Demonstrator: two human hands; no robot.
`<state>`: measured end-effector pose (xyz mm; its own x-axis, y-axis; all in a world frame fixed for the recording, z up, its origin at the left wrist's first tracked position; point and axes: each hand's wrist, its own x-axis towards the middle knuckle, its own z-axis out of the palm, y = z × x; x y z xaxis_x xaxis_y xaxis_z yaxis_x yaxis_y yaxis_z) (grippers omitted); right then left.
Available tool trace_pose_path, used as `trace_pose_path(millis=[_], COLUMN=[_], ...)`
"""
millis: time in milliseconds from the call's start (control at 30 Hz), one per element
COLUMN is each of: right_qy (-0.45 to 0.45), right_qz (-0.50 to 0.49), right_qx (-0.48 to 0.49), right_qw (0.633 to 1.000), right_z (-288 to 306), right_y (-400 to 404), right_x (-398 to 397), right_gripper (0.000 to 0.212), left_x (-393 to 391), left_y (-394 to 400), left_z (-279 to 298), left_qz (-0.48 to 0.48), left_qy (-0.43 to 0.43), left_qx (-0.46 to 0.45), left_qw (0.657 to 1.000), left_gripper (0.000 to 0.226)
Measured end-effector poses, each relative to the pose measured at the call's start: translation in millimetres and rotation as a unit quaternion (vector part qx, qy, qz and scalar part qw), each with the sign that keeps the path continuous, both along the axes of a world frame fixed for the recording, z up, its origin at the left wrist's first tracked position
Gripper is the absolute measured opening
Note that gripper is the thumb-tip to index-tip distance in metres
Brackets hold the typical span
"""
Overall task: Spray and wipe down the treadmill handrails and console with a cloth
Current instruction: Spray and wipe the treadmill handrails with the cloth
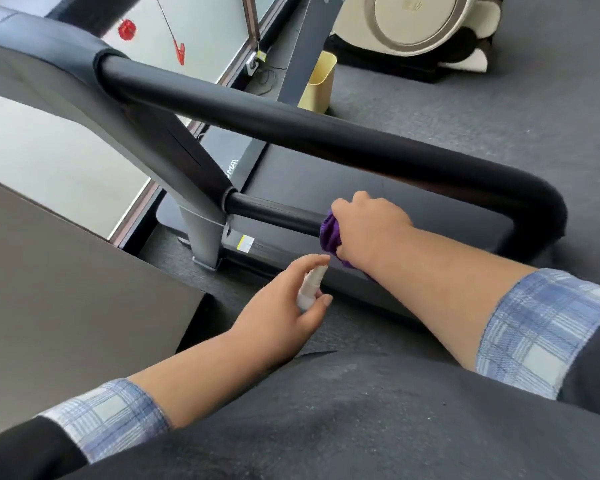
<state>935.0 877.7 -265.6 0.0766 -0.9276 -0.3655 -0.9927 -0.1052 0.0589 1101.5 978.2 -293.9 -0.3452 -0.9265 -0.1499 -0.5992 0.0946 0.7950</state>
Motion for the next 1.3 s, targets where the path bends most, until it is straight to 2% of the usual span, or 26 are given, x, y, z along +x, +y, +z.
trace_pose_path(millis=[167, 400, 667, 867, 1100, 1300], right_qy=[0.060, 0.148, 0.262, 0.159, 0.108, 0.052], right_qz=[-0.004, -0.006, 0.092, 0.054, 0.024, -0.006], right_qx=[0.010, 0.080, 0.093, 0.047, -0.009, -0.048], right_qw=[0.998, 0.986, 0.956, 0.985, 0.994, 0.997], right_z=[11.3, 38.2, 49.0, 41.8, 29.2, 14.6], right_y=[28.1, 47.3, 58.7, 59.0, 60.9, 53.2], right_x=[-46.7, -70.6, -70.4, -80.6, -80.8, -68.1], right_gripper=[0.060, 0.065, 0.045, 0.045, 0.054, 0.042], left_x=[-41.1, -67.5, -83.0, -80.0, -59.5, -18.5], left_y=[23.7, 50.0, 69.8, 71.1, 62.6, 42.3], left_z=[5.0, 11.5, 14.9, 8.5, 1.7, -0.7], left_qz=[-0.013, 0.007, 0.000, 0.004, -0.011, -0.026], left_qy=[-0.022, -0.033, -0.042, -0.040, -0.045, -0.047], left_qx=[-0.026, -0.052, -0.071, -0.067, -0.058, -0.038], left_qw=[0.999, 0.998, 0.997, 0.997, 0.997, 0.998], left_gripper=[0.052, 0.052, 0.055, 0.053, 0.053, 0.053])
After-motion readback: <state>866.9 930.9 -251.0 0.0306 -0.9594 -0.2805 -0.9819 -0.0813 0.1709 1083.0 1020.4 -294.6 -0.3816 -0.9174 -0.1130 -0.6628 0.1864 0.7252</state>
